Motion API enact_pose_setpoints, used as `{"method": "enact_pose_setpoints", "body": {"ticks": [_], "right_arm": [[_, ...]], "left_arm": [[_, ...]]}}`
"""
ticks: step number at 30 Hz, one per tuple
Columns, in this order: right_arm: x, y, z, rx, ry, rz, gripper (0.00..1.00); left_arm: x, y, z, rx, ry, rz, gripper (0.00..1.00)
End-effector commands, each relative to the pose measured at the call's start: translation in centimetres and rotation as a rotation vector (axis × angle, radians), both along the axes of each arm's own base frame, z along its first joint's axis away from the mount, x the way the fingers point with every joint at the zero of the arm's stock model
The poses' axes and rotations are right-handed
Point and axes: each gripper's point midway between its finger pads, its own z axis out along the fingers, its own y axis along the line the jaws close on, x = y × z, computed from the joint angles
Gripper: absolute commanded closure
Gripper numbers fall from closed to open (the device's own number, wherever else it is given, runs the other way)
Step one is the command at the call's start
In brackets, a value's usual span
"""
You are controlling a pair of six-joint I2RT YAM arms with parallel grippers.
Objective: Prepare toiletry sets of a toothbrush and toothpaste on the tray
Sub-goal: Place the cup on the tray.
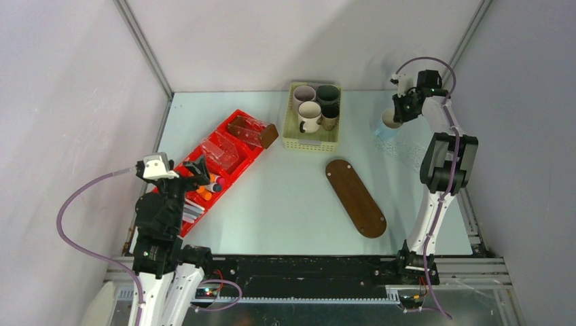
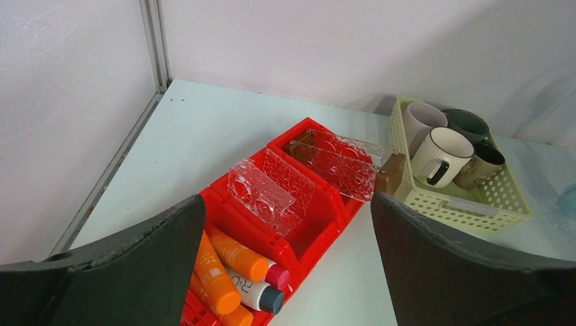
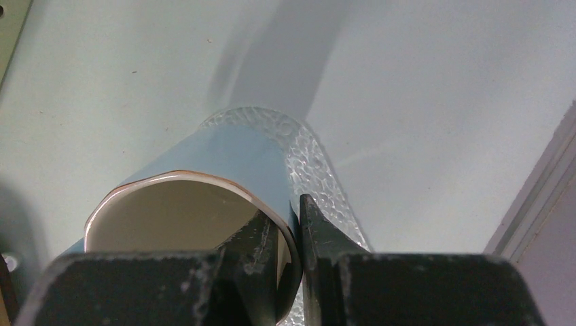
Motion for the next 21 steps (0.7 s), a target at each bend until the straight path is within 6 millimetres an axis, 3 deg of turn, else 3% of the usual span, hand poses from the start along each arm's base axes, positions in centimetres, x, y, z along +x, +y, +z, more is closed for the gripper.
{"method": "enact_pose_setpoints", "body": {"ticks": [1,18,21], "right_arm": [[2.3,0.1,3.0,-0.003,-0.104,0.018,0.98],[1.8,0.6,1.1,-0.019,-0.072,0.099,0.91],[1.9,0.5,1.6,-0.026,-0.084,0.098,0.83]], "left_arm": [[0.2,-0.5,1.1,0.020,-0.028,-0.030,0.02],[0.3,-0.9,1.0,0.027,-0.027,-0.054,0.02],[0.4,-1.0,1.0,0.027,-0.027,-0.058,0.02]]}}
